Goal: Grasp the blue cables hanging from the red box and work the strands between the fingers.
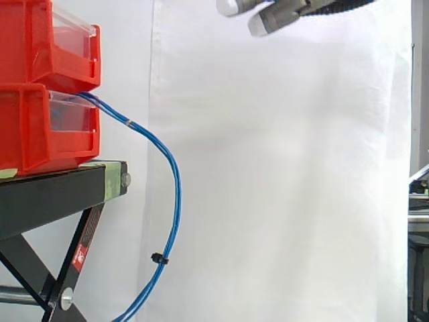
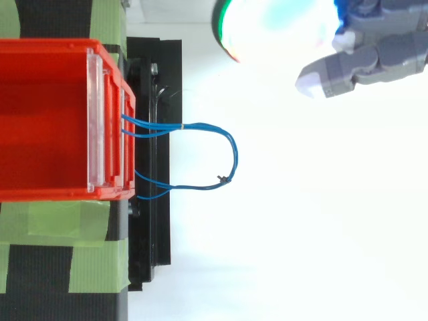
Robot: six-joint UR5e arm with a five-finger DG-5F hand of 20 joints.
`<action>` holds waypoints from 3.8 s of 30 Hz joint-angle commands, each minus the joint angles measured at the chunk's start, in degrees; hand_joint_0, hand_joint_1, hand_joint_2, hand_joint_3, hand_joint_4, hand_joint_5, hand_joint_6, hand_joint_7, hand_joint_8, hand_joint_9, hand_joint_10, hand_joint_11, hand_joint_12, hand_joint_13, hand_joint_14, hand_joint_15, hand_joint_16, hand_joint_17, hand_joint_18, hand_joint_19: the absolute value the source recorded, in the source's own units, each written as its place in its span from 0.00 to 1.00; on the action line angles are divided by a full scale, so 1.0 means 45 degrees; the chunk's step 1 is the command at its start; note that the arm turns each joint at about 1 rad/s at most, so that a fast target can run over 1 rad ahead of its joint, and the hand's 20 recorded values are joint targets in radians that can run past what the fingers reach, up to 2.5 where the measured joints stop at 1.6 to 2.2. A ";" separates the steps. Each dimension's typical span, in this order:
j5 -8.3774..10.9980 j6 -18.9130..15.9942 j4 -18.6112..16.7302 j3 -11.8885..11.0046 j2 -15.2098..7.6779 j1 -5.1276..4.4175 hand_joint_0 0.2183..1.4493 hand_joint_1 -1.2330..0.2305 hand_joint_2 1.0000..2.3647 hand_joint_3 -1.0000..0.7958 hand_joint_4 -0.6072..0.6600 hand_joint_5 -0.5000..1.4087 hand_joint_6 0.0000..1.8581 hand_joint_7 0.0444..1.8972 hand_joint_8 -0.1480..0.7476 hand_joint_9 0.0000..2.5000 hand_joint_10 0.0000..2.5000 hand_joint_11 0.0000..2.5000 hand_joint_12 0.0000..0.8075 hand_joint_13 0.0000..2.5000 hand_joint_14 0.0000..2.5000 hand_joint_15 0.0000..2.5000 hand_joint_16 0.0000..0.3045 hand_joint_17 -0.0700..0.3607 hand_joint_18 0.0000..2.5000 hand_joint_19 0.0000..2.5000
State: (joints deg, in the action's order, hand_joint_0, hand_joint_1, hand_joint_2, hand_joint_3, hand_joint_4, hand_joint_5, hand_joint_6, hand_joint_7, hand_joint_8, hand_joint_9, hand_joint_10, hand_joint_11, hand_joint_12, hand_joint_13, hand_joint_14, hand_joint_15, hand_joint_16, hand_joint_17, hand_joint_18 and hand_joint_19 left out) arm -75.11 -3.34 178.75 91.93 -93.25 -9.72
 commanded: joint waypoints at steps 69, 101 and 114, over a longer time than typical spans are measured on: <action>0.3254 0.0313 -0.8922 0.4609 -0.3321 -0.0242 0.37 0.49 0.00 0.01 0.56 0.01 0.00 0.32 0.44 0.00 0.00 0.00 0.50 0.00 0.00 0.02 0.24 0.55 0.00 0.00; 0.4679 0.1426 -0.9977 0.3301 -0.4786 -0.1121 0.37 0.49 0.00 0.01 0.60 0.04 0.00 0.34 0.48 0.00 0.00 0.00 0.51 0.00 0.00 0.02 0.24 0.55 0.00 0.00; 0.5363 0.1465 -0.9957 0.3262 -0.4786 -0.1414 0.37 0.49 0.00 0.02 0.60 0.05 0.00 0.34 0.49 0.00 0.00 0.00 0.52 0.00 0.00 0.03 0.24 0.55 0.00 0.00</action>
State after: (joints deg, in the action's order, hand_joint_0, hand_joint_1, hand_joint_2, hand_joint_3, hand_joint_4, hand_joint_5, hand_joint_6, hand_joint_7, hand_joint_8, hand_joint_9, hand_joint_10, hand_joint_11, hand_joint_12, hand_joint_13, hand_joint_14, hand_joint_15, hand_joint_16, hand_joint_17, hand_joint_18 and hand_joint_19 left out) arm -51.12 3.29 134.03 106.60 -114.79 -15.93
